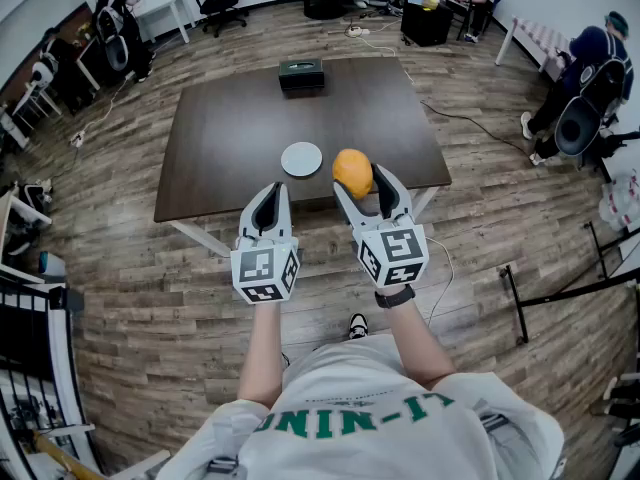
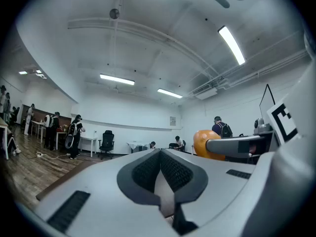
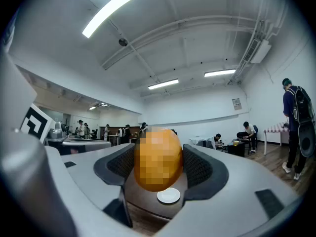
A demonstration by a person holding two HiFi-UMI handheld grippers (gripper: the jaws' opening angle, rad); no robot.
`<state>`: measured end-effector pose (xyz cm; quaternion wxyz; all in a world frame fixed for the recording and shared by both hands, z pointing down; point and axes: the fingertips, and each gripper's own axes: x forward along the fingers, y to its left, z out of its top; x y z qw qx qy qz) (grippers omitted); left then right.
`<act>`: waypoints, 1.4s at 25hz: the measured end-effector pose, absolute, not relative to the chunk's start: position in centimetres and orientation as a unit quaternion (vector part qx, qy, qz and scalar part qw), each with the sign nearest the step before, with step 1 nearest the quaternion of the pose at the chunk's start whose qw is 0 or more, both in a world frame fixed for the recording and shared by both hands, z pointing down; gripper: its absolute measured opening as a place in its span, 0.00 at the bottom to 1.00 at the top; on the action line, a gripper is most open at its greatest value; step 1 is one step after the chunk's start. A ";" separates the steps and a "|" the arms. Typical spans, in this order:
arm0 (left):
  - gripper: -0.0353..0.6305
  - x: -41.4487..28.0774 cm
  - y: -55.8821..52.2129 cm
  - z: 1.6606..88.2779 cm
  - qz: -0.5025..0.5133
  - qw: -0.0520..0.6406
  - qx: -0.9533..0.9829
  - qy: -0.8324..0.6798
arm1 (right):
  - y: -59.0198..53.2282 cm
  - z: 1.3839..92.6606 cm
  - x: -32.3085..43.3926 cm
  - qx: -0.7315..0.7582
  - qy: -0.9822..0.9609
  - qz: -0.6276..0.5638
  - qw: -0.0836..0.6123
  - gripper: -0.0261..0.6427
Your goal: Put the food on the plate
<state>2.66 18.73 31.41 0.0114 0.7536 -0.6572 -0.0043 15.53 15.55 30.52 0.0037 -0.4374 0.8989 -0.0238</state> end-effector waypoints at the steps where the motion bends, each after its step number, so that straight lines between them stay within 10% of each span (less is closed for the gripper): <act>1: 0.07 2.7 18.4 31.5 -0.004 0.013 0.753 -0.657 | 15.2 30.6 15.4 -0.430 0.902 -0.029 0.011 0.50; 35: 0.07 -2.9 1.8 37.8 0.010 0.071 0.719 -0.691 | -1.3 37.2 8.5 -0.344 0.933 -0.106 -0.017 0.51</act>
